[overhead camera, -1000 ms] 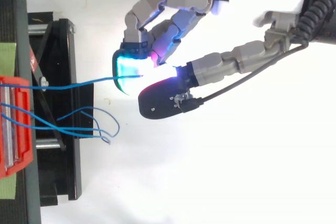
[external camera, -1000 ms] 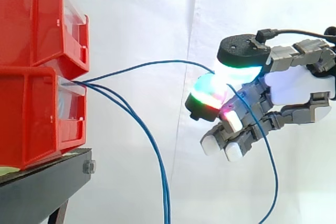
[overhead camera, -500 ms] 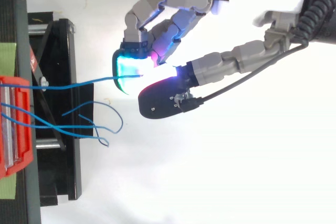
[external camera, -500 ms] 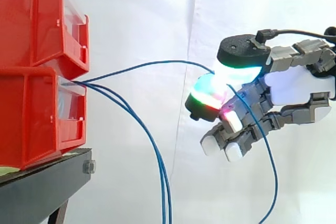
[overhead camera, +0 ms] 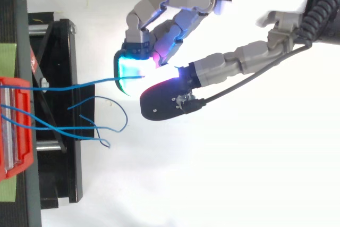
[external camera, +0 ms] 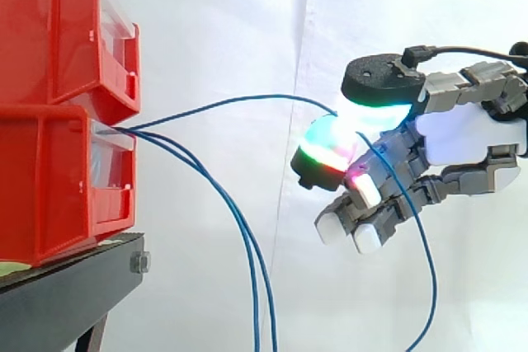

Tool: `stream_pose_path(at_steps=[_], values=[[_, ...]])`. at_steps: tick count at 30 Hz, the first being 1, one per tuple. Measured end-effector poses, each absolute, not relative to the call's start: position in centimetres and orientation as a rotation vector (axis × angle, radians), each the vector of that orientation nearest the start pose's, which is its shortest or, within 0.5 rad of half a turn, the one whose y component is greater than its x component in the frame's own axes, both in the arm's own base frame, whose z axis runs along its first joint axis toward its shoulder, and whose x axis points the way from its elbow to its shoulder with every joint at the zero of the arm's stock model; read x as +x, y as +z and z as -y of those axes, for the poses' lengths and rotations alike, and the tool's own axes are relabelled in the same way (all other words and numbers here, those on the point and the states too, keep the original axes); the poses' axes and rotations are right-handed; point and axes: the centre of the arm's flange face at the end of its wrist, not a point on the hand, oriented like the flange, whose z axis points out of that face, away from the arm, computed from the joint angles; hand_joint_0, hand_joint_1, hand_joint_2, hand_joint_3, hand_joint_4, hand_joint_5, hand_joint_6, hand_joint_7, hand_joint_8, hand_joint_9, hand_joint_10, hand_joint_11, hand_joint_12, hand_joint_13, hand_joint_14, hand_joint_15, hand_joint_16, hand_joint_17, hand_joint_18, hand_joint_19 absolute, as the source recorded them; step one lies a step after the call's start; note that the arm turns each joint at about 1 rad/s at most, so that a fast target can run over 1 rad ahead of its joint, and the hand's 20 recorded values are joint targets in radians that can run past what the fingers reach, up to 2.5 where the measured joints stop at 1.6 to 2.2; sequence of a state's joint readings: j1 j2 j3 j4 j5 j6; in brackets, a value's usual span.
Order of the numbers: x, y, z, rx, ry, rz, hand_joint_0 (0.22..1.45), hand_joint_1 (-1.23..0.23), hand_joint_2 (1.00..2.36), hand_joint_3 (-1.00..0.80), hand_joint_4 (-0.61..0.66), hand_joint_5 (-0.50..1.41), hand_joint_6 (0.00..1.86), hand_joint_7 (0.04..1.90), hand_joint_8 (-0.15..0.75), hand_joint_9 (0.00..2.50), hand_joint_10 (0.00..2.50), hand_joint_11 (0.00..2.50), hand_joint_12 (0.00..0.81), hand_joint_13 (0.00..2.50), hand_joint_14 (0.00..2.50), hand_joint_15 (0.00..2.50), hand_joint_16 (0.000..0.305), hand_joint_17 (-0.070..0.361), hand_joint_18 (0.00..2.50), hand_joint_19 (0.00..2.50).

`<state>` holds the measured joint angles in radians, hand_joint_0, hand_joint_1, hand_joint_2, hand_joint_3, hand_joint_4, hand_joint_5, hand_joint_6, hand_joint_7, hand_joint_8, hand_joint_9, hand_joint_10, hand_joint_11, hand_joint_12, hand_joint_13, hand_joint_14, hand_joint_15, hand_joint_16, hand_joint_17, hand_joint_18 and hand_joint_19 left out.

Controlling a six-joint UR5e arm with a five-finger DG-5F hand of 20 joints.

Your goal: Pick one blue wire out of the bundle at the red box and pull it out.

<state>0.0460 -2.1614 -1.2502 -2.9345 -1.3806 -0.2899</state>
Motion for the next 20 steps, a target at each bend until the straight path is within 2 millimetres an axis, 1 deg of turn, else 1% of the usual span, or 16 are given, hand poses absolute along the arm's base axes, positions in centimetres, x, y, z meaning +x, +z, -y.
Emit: stream_pose_path(at_steps=[20], values=[[71.23, 30.52, 11.94, 1.106, 0.854, -1.296, 0.64, -0.74, 1.0, 0.02, -0.05, -0.16, 0.97, 1.03, 0.393, 0.96, 0.01, 0.73, 0.468, 0.78, 0.01, 0.42, 0.066, 0.148, 0.71, 0.39]])
